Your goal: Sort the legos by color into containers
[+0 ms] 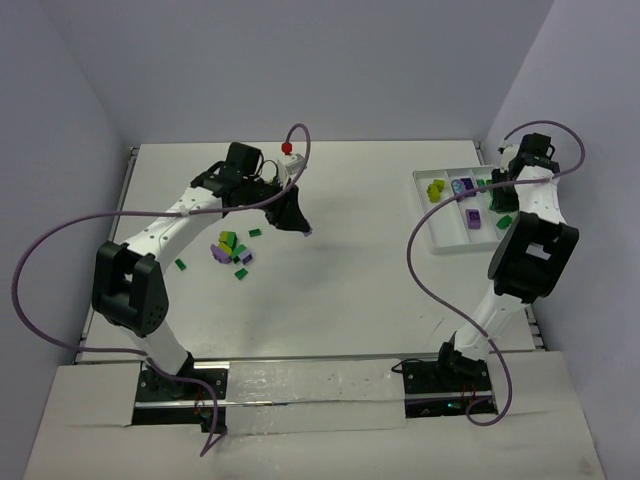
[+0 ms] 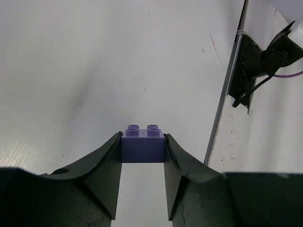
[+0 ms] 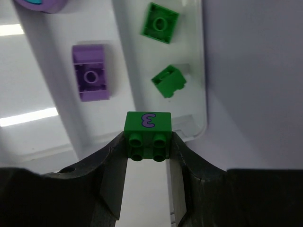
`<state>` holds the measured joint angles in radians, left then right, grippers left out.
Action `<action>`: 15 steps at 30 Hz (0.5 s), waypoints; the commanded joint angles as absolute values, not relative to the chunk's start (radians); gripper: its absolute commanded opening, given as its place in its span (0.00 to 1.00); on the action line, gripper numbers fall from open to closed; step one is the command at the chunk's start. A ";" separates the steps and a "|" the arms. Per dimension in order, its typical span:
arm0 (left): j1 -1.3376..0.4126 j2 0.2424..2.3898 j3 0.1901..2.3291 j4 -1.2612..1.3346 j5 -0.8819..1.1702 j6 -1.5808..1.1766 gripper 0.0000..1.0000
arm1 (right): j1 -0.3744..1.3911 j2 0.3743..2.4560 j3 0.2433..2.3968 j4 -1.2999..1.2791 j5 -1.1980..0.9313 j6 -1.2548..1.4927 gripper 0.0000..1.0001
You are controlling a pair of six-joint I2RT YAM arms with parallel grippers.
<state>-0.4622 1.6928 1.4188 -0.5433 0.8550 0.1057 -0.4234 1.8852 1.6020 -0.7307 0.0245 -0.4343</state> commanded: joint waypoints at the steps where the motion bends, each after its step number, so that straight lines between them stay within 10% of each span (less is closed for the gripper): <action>1: -0.465 1.706 1.478 -0.511 0.844 0.072 0.00 | -0.434 1.927 1.613 -0.657 0.088 -0.470 0.00; 8: -0.465 1.706 1.496 -0.542 0.827 0.089 0.00 | -0.441 2.003 1.665 -0.647 0.097 -0.462 0.08; 15: -0.465 1.696 1.486 -0.545 0.817 0.095 0.00 | -0.441 2.052 1.737 -0.668 0.086 -0.454 0.50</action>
